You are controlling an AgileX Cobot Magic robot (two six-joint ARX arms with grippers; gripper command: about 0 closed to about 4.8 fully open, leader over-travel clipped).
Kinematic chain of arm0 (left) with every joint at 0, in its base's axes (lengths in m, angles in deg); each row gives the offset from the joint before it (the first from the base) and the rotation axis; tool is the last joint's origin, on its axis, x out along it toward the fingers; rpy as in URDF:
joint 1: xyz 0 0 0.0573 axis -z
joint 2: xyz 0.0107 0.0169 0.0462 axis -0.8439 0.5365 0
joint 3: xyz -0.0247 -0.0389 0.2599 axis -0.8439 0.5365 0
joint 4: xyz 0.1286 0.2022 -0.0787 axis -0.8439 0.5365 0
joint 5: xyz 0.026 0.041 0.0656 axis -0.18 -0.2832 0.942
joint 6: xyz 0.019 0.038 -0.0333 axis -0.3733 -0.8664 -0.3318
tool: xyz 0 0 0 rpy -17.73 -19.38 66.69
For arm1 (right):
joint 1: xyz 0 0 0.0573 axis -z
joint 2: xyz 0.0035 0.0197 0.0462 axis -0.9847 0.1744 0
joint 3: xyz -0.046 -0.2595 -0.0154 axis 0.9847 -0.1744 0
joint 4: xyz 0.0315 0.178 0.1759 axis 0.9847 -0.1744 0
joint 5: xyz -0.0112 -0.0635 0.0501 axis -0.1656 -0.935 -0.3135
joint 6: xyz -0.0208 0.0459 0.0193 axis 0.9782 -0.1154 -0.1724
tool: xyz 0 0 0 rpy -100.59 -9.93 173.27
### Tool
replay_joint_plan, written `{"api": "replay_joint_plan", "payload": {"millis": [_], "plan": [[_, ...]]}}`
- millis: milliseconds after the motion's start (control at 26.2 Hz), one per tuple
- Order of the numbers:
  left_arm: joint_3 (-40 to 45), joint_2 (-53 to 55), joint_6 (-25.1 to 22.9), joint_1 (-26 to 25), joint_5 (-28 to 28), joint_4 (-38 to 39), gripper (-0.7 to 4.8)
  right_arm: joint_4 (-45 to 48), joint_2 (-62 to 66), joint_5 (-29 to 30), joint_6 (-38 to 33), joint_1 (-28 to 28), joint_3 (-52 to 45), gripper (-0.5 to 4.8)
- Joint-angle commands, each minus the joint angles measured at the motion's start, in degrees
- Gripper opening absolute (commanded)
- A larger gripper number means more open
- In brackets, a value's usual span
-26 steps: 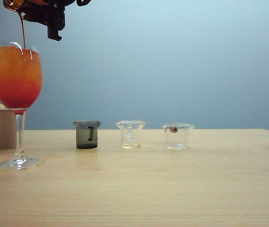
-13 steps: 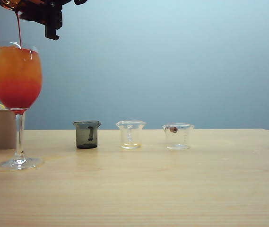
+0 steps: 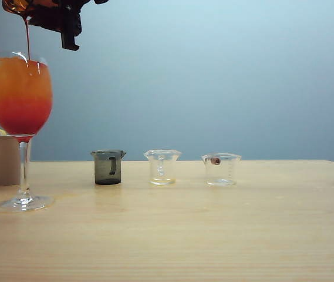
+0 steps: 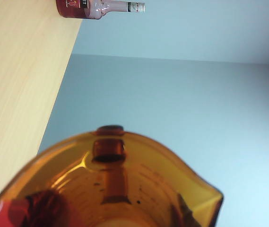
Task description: Pick up the fourth measuring cup from the left, pour the grenadine inside into the goblet, and finally put the measuring cup back in its original place.
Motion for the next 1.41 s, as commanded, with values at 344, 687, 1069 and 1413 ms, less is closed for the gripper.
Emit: {"api": "replay_joint_plan", "payload": {"millis": [344,687,1069,1413], "plan": [[-0.26,-0.13,-0.2,0.04,-0.22,-0.35,-0.04,1.84,-0.52,-0.11,2.25,-0.26,0.35,2.41],[-0.26,-0.13,-0.2,0.04,-0.22,-0.35,-0.04,2.91,-0.52,-0.09,3.72,-0.59,0.35,2.42],[-0.26,-0.13,-0.2,0.04,-0.22,-0.35,-0.04,4.28,-0.52,0.2,5.31,-0.59,0.35,2.42],[-0.26,-0.13,-0.2,0.04,-0.22,-0.35,-0.04,4.35,-0.52,0.2,9.75,-0.61,0.35,2.41]]}}
